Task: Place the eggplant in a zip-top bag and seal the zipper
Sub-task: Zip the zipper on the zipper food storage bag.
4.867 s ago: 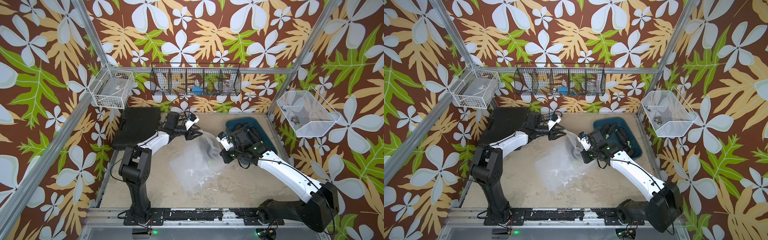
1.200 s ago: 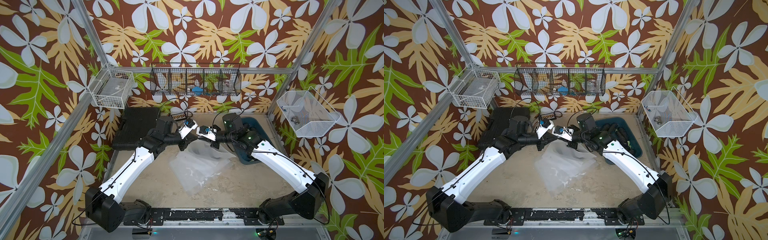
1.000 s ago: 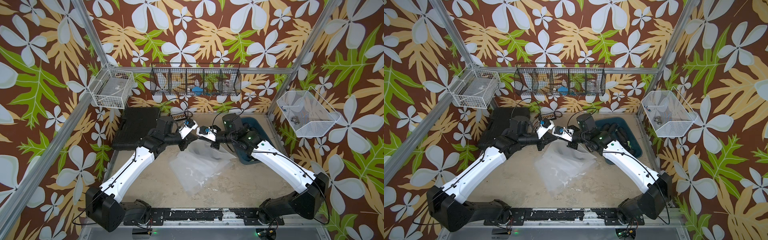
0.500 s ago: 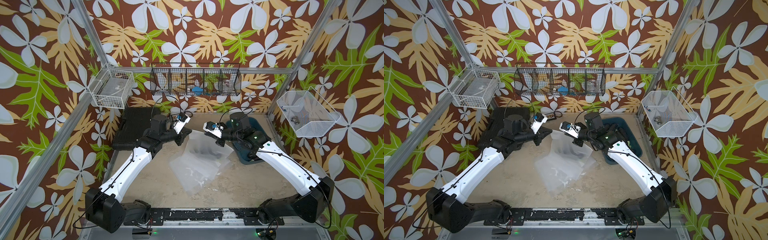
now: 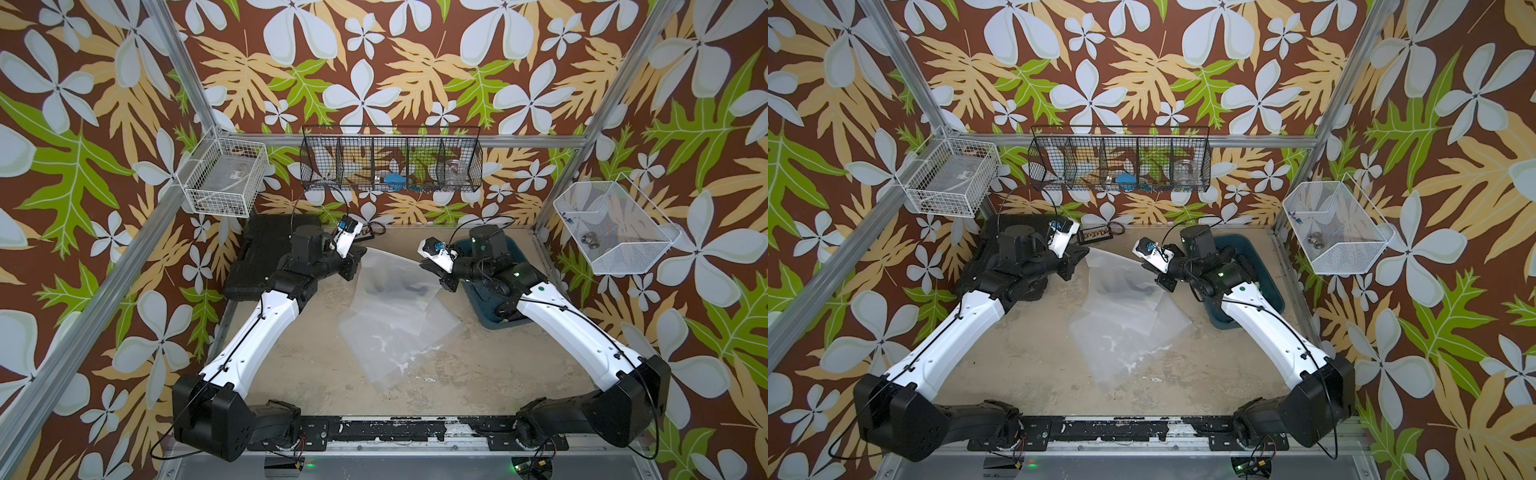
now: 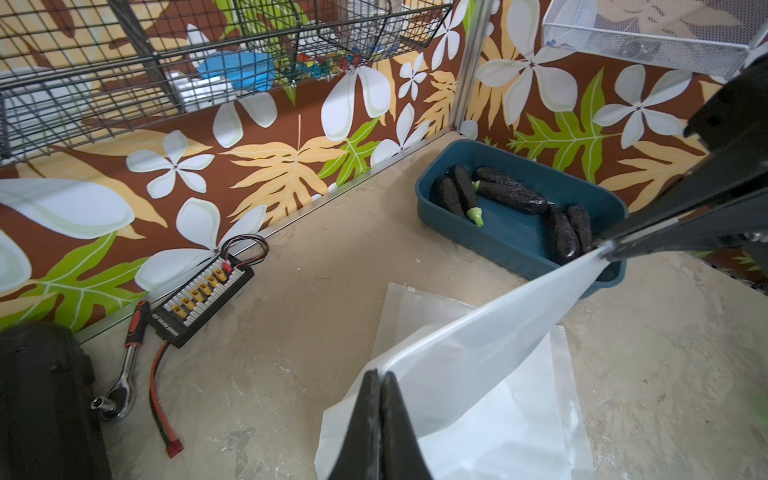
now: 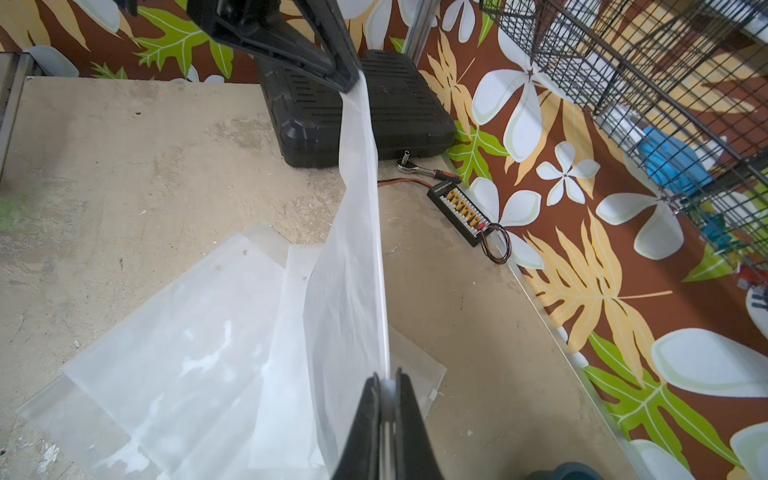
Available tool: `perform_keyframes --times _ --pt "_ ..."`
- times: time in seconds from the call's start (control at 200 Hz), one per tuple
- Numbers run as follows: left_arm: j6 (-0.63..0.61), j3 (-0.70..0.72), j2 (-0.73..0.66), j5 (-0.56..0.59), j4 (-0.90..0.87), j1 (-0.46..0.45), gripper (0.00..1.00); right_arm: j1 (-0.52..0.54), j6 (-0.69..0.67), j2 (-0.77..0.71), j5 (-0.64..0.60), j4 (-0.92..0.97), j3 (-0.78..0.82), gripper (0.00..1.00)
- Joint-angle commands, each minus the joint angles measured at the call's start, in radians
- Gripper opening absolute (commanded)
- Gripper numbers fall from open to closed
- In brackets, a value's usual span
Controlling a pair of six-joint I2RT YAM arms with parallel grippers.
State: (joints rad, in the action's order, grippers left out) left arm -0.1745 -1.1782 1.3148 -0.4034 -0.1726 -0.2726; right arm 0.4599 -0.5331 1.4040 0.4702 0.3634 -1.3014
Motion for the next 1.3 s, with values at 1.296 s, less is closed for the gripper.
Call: perform_keyframes --times 1.296 --pt "0.053 -0.020 0.043 0.087 0.020 0.040 0.00 -0.051 0.070 0.057 -0.008 0.037 -0.037 0.12"
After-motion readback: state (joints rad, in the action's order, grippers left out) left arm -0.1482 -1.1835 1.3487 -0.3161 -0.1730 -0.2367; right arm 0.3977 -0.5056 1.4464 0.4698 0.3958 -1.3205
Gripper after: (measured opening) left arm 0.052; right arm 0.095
